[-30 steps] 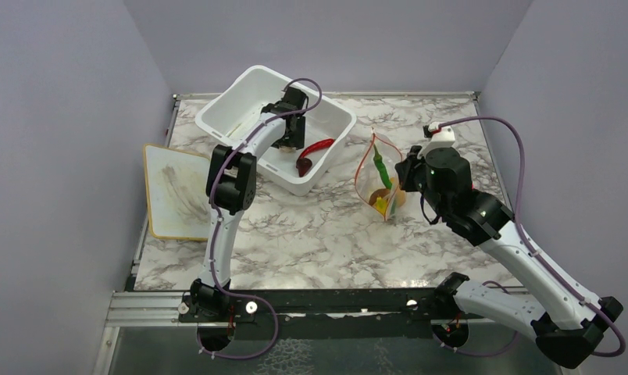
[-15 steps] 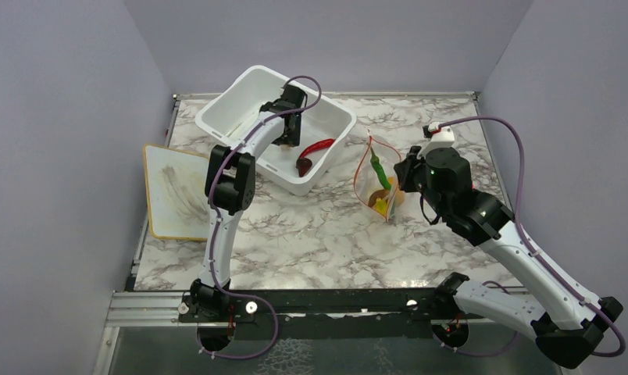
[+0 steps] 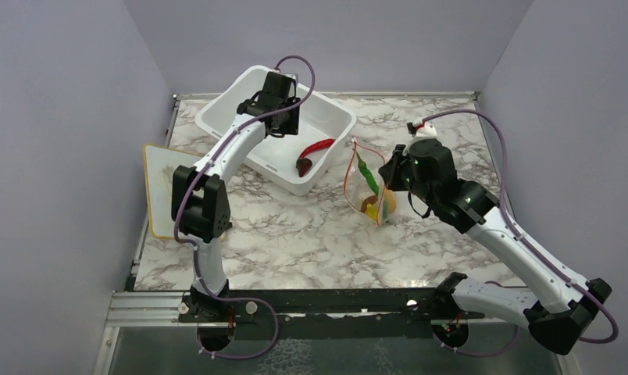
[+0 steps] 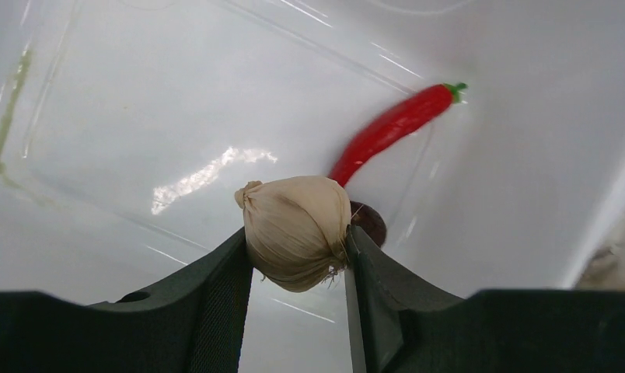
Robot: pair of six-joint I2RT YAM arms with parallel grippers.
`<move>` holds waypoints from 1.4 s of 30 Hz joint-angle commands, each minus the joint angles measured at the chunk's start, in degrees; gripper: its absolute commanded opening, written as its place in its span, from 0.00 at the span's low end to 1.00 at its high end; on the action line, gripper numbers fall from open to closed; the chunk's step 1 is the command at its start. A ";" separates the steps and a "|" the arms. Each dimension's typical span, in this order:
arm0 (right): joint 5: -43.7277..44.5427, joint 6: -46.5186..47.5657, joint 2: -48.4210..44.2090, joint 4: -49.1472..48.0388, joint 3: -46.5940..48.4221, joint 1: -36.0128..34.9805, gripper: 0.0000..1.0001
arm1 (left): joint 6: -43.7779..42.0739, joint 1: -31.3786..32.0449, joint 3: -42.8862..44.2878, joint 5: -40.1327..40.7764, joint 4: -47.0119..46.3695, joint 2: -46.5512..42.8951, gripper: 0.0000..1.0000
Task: Place the food in the zip-top bag and seal the zipper
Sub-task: Pick up the fake vegetable from the bin, then place the fake vegetable in the zipper food storage bag.
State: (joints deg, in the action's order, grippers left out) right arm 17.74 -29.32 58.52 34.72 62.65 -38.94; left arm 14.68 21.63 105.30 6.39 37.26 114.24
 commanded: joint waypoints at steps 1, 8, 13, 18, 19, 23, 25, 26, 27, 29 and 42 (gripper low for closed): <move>-7.32 -4.29 0.98 0.26 -0.30 -0.24 0.01 | -1.89 1.29 -7.94 -16.02 -8.58 -8.68 0.43; -11.67 -7.00 -2.95 -5.33 -7.34 -0.22 0.01 | -1.43 3.99 -14.88 -29.86 -11.79 -16.31 0.42; -15.69 -7.14 -1.79 -7.83 -8.63 -0.25 0.01 | 1.11 6.29 -17.59 -35.10 -11.91 -23.11 0.42; -14.73 -5.56 -0.51 -8.35 -6.92 -0.23 0.01 | 4.13 7.97 -21.03 -37.50 -13.28 -28.83 0.42; -14.46 -5.43 -0.29 -8.32 -6.44 -0.21 0.01 | 4.79 8.37 -21.62 -37.32 -13.73 -30.05 0.42; -14.09 -5.18 1.10 -8.82 -4.61 -0.24 0.01 | 6.68 9.53 -23.49 -37.62 -15.57 -33.87 0.42; -14.05 -5.25 1.95 -8.83 -3.61 -0.21 0.01 | 8.11 9.79 -24.52 -39.31 -17.32 -35.13 0.42; -13.86 -5.49 2.28 -8.74 -3.19 -0.21 0.01 | 8.90 9.97 -25.26 -40.32 -18.45 -35.69 0.42; -13.54 -5.79 2.57 -8.60 -2.85 -0.17 0.01 | 9.67 10.16 -25.97 -41.89 -19.50 -36.24 0.42; -12.66 -6.64 2.84 -8.29 -2.34 -0.26 0.01 | 10.99 10.55 -27.68 -44.47 -21.61 -36.95 0.42; -11.86 -8.74 1.52 -13.17 -3.32 -0.26 0.01 | 14.78 14.64 -36.57 -48.47 -27.86 -35.89 0.47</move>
State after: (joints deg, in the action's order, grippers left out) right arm 4.49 -37.26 61.19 25.30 58.35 -38.94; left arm 28.45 35.18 69.49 -40.58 12.43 78.13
